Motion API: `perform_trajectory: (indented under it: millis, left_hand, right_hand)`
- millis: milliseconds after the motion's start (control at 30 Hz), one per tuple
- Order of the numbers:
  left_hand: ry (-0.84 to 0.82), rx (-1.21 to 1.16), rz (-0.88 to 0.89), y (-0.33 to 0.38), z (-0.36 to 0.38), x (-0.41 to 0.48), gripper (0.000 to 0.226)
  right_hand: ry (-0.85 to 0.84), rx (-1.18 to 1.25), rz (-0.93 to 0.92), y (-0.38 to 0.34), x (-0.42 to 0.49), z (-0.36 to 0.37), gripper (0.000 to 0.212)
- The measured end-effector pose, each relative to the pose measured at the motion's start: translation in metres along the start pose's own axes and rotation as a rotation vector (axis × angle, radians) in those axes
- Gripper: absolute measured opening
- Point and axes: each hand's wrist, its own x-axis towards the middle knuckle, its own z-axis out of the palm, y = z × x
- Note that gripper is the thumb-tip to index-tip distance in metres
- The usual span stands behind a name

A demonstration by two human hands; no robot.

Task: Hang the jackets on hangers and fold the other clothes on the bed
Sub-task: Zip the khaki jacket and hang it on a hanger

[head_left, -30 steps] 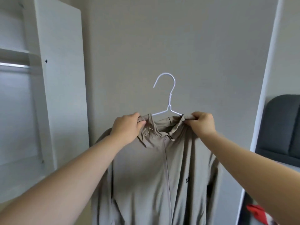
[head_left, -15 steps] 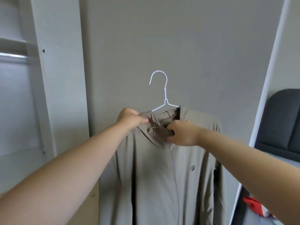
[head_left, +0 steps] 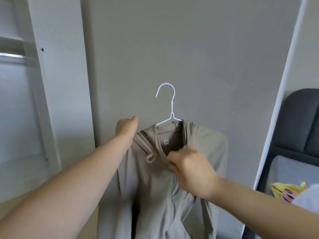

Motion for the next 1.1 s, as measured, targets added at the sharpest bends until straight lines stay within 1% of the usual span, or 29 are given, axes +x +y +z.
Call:
perform_trajectory:
  millis: [67, 100, 167, 233, 267, 300, 333, 400, 433, 467, 500, 533, 567, 600, 633, 667, 700, 733, 767, 800, 833, 867, 900, 933, 967, 1000, 1033, 1067, 1100]
  left_hand:
    - [0.005, -0.002, 0.009, -0.002, 0.002, -0.001, 0.027]
    - [-0.013, 0.023, 0.02, -0.005, 0.005, -0.005, 0.027]
    - [-0.052, 0.078, 0.064, -0.011, 0.01, -0.012, 0.027]
    - [-0.083, 0.13, 0.133, -0.016, 0.009, -0.015, 0.023]
    - [-0.103, 0.148, 0.171, -0.017, 0.007, -0.015, 0.02]
    - [-0.129, 0.149, 0.206, -0.017, 0.005, -0.014, 0.017]
    - [-0.159, 0.139, 0.233, -0.018, 0.004, -0.014, 0.016]
    - [-0.228, 0.114, 0.278, -0.019, 0.002, -0.016, 0.014]
    - [-0.264, 0.109, 0.297, -0.018, 0.001, -0.018, 0.013]
    - [-0.297, 0.106, 0.317, -0.017, 0.0, -0.02, 0.012]
    - [-0.323, 0.104, 0.333, -0.015, 0.0, -0.022, 0.013]
    - [-0.342, 0.104, 0.346, -0.014, -0.001, -0.023, 0.014]
    - [-0.352, 0.107, 0.353, -0.013, -0.001, -0.024, 0.013]
    - [-0.358, 0.112, 0.355, -0.014, -0.001, -0.024, 0.01]
    - [-0.365, 0.12, 0.354, -0.015, -0.001, -0.024, 0.007]
    - [-0.377, 0.129, 0.353, -0.017, -0.002, -0.025, 0.007]
    - [-0.392, 0.137, 0.353, -0.019, -0.003, -0.026, 0.009]
    - [-0.406, 0.141, 0.353, -0.021, -0.005, -0.027, 0.012]
    - [-0.412, 0.143, 0.354, -0.024, -0.006, -0.027, 0.014]
    - [-0.409, 0.143, 0.352, -0.026, -0.008, -0.027, 0.016]
    - [-0.398, 0.141, 0.348, -0.028, -0.009, -0.027, 0.016]
    - [-0.382, 0.138, 0.342, -0.029, -0.01, -0.027, 0.017]
    - [-0.362, 0.135, 0.333, -0.03, -0.011, -0.026, 0.017]
    - [-0.34, 0.136, 0.325, -0.031, -0.011, -0.024, 0.015]
    - [-0.32, 0.142, 0.32, -0.032, -0.011, -0.022, 0.012]
    - [-0.305, 0.152, 0.317, -0.032, -0.011, -0.021, 0.01]
    - [-0.295, 0.16, 0.317, -0.033, -0.011, -0.02, 0.009]
    - [-0.286, 0.167, 0.317, -0.033, -0.011, -0.019, 0.009]
    - [-0.276, 0.17, 0.315, -0.032, -0.011, -0.018, 0.009]
  right_hand:
    - [-0.435, -0.119, 0.033, -0.003, -0.013, 0.02, 0.021]
    - [-0.564, -0.128, 0.058, -0.002, -0.017, 0.028, 0.023]
    - [-0.67, -0.037, 0.096, 0.003, -0.013, 0.028, 0.017]
    - [-0.74, 0.155, 0.097, 0.014, -0.002, 0.016, 0.02]
    - [-0.719, 0.294, 0.147, 0.02, 0.003, 0.008, 0.025]
    - [-0.616, 0.408, 0.242, 0.027, 0.007, -0.001, 0.029]
    - [-0.39, 0.461, 0.359, 0.035, 0.011, -0.012, 0.027]
    - [0.2, 0.375, 0.624, 0.06, 0.018, -0.026, 0.022]
    - [0.371, 0.354, 0.745, 0.073, 0.021, -0.03, 0.02]
    - [0.389, 0.356, 0.854, 0.085, 0.024, -0.033, 0.021]
    - [0.269, 0.365, 0.951, 0.094, 0.027, -0.033, 0.026]
    - [0.076, 0.386, 1.028, 0.1, 0.03, -0.031, 0.031]
    - [-0.122, 0.454, 1.062, 0.104, 0.031, -0.026, 0.033]
    - [-0.281, 0.582, 1.047, 0.104, 0.03, -0.023, 0.03]
    - [-0.377, 0.72, 0.986, 0.103, 0.029, -0.02, 0.023]
    - [-0.395, 0.866, 0.917, 0.103, 0.029, -0.021, 0.018]
    - [-0.297, 1.012, 0.868, 0.104, 0.032, -0.024, 0.018]
    - [-0.101, 1.111, 0.866, 0.107, 0.037, -0.029, 0.023]
    - [0.108, 1.125, 0.912, 0.112, 0.041, -0.034, 0.027]
    - [0.218, 1.029, 0.953, 0.117, 0.045, -0.037, 0.031]
    - [0.154, 0.859, 0.963, 0.12, 0.046, -0.039, 0.035]
    - [-0.039, 0.681, 0.964, 0.118, 0.043, -0.038, 0.041]
    - [-0.267, 0.576, 0.946, 0.116, 0.036, -0.033, 0.046]
    - [-0.46, 0.577, 0.919, 0.113, 0.027, -0.026, 0.047]
    - [-0.566, 0.649, 0.891, 0.11, 0.019, -0.019, 0.043]
    - [-0.579, 0.744, 0.849, 0.107, 0.014, -0.015, 0.036]
    - [-0.514, 0.802, 0.798, 0.104, 0.011, -0.013, 0.032]
    - [-0.385, 0.783, 0.755, 0.102, 0.011, -0.013, 0.03]
    - [-0.187, 0.658, 0.733, 0.101, 0.014, -0.014, 0.03]
